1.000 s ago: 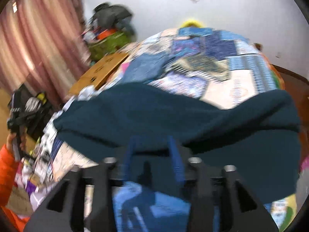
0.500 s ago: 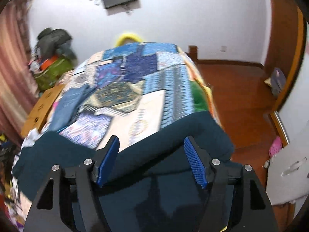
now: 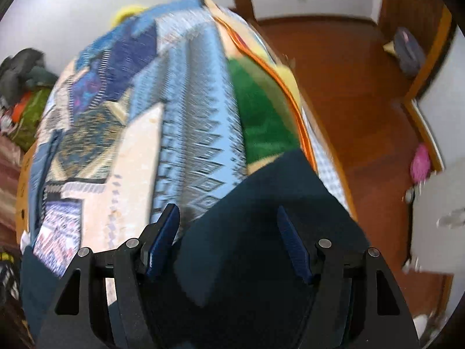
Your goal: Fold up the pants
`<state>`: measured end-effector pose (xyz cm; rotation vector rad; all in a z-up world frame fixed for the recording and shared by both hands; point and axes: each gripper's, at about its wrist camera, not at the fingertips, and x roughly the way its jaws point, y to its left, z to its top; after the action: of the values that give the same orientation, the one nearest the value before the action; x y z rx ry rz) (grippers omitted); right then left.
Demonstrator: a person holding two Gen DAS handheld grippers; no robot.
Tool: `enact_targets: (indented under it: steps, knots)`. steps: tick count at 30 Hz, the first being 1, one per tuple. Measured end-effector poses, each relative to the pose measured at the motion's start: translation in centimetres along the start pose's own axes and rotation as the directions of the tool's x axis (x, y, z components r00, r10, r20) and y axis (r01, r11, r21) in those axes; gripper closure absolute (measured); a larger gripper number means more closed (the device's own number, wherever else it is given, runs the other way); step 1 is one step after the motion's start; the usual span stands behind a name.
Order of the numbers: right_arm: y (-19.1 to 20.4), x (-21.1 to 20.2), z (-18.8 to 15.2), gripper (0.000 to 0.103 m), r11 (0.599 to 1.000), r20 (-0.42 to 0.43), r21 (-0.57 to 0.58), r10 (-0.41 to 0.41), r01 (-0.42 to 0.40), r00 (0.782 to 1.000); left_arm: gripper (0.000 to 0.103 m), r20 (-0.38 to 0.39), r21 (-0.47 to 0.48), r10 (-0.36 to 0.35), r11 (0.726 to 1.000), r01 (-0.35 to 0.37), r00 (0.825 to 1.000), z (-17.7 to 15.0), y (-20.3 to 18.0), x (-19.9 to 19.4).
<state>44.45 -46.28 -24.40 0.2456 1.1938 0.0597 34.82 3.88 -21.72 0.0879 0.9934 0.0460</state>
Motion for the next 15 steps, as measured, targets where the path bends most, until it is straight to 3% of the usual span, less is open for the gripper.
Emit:
enact_targets:
  steps: [6, 11, 15]
  knots:
    - [-0.8, -2.1, -1.9, 0.083, 0.999, 0.060, -0.040, -0.018, 0.020, 0.998, 0.013, -0.009, 0.042, -0.005, 0.999, 0.005, 1.000, -0.1, -1.7, 0.0]
    - [-2.0, -7.2, -3.8, 0.089, 0.997, 0.131, -0.072, 0.010, -0.001, 0.991, 0.013, -0.007, 0.087, -0.030, 0.996, 0.030, 1.000, -0.4, -3.6, -1.1]
    - [-2.7, -13.3, -5.9, 0.089, 0.996, 0.247, -0.089, 0.045, -0.024, 0.968, 0.013, -0.024, 0.111, -0.060, 0.992, 0.062, 0.998, -0.8, -5.6, -1.8]
